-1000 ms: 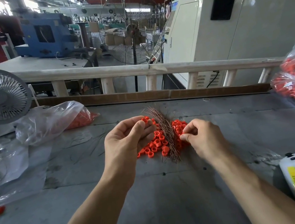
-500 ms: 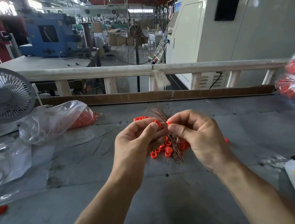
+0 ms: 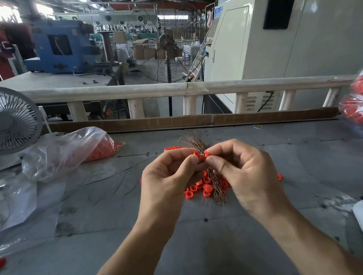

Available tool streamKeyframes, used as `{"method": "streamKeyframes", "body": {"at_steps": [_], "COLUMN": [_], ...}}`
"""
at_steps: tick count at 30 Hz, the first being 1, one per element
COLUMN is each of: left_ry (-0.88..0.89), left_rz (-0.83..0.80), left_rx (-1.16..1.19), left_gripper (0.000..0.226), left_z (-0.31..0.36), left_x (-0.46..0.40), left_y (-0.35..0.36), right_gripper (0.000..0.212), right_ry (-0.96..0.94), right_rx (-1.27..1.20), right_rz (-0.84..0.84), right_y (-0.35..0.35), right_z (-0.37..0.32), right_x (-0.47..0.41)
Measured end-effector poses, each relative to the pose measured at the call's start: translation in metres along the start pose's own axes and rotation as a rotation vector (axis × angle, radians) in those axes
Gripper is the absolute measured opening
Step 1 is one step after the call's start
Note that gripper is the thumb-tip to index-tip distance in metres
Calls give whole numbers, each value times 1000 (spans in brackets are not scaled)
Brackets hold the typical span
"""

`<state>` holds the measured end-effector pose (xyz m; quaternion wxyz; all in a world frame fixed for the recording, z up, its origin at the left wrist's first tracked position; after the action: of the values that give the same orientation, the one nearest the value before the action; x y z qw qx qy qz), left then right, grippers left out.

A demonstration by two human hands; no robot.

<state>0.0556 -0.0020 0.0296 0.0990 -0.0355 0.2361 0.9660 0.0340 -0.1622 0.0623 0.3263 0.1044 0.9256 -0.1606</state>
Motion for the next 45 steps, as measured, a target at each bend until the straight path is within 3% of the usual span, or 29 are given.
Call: {"method": "streamKeyframes", "body": {"at_steps": [9,20,31,36,41,45], "left_ry": [68,85,-60,-101,-135,-179], "left_rz": [0,4,47,66,8,-3], "left_rx": [-159,-228,-85,-67,-10,8], "left_gripper": [20,12,9,10,28,21], "left_z": [5,4,-13,-15,-15,-19], "left_x": [3,2,0,0,0,-1], "left_y": [3,1,-2,-4,-2,-2], "right_gripper": [13,8,7,8,10,9], "right_ry": [-155,-217,-399,-421,-442,-439], "right_rx": [124,174,599,642,640,654], "right_rz": [3,-59,-28,-7,30,54], "right_y": [-1,4,18,24,21,18], "right_z": [-19,-25,-43,-44,-47,-45], "right_x": [1,0,6,6,8,7]}}
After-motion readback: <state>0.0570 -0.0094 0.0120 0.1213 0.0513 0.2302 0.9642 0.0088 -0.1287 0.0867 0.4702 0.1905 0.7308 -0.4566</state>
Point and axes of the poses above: each hand's wrist, its own x-axis away from the middle knuckle, its own y-axis out of the palm, z = x × y, the point moved 9 cm from there along -x, towards the middle knuckle, and after that the axes turned 7 degrees about -y, right-handed, at the moved point
